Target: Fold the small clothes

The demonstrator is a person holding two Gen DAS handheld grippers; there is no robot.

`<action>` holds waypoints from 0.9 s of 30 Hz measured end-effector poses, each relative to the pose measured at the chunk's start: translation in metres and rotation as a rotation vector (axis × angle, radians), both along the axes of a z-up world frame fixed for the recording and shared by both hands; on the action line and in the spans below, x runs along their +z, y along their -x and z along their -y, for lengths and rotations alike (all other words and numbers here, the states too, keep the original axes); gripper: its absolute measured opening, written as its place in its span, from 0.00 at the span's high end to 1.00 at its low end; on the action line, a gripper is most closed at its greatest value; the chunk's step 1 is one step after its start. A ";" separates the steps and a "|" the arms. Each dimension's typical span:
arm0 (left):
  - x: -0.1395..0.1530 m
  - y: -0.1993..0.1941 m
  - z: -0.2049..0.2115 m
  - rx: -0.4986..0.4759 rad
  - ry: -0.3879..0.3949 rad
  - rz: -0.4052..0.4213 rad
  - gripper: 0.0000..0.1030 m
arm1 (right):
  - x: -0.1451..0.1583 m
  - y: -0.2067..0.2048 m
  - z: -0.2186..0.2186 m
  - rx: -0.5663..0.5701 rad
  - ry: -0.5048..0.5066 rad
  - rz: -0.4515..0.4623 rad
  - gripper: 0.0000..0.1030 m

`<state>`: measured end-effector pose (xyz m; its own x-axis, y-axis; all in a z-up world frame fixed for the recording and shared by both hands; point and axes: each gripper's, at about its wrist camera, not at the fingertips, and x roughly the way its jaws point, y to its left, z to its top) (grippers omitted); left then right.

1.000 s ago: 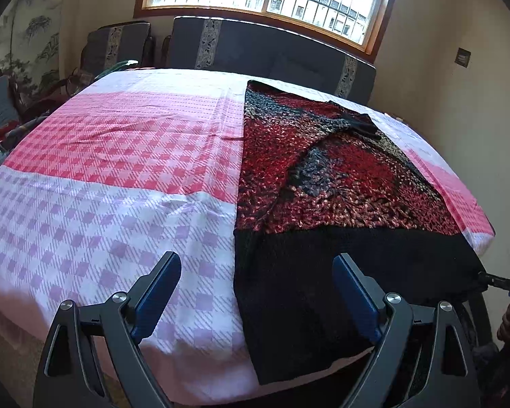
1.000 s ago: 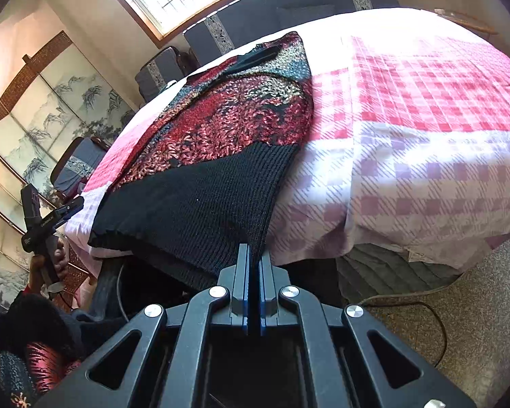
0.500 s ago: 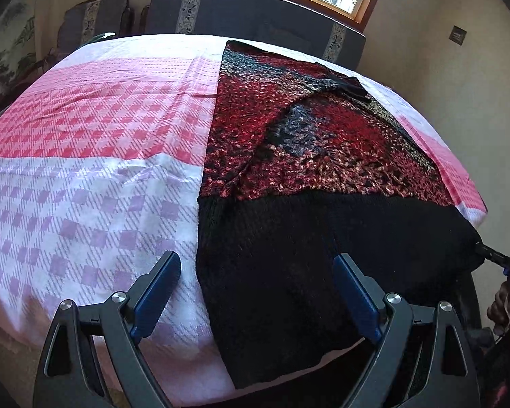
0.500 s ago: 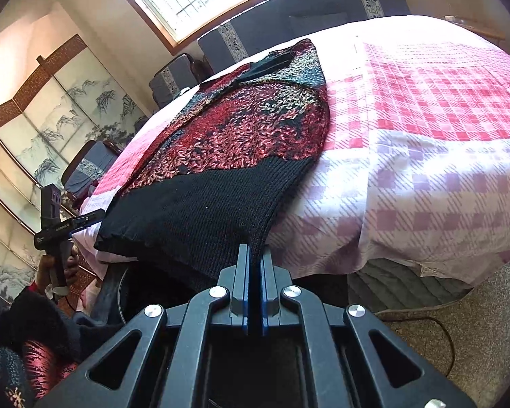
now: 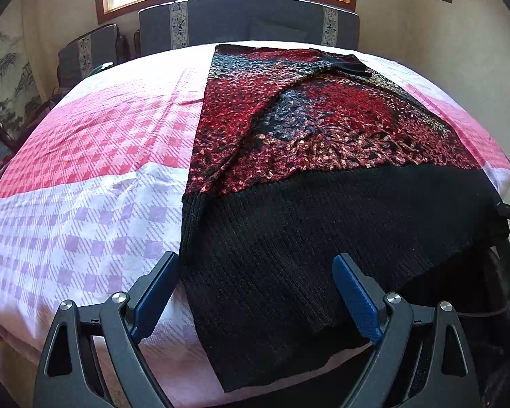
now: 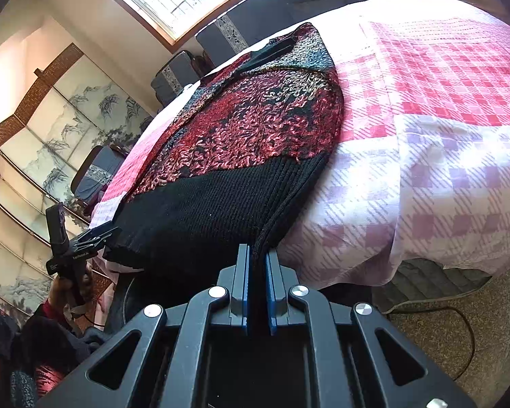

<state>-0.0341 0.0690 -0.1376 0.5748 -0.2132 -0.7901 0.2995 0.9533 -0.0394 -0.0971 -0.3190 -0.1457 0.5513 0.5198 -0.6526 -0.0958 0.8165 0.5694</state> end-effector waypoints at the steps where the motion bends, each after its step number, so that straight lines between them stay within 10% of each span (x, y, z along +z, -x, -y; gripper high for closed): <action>1: 0.000 0.000 0.000 -0.001 -0.003 0.003 0.12 | 0.000 0.000 -0.001 0.002 -0.002 0.000 0.90; 17: 0.001 0.001 0.005 -0.007 -0.028 0.021 0.14 | -0.002 -0.006 -0.005 0.008 -0.050 0.003 0.90; 23: 0.006 0.002 0.009 -0.049 0.007 0.007 0.54 | -0.001 -0.010 -0.005 0.015 -0.056 0.004 0.90; 27: 0.008 0.001 0.009 -0.060 0.028 -0.014 0.60 | 0.001 -0.012 -0.008 0.024 -0.036 0.024 0.90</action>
<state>-0.0352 0.0603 -0.1301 0.5490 -0.2689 -0.7913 0.3553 0.9321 -0.0703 -0.0847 -0.3112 -0.1445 0.5535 0.5560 -0.6201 -0.1288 0.7927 0.5958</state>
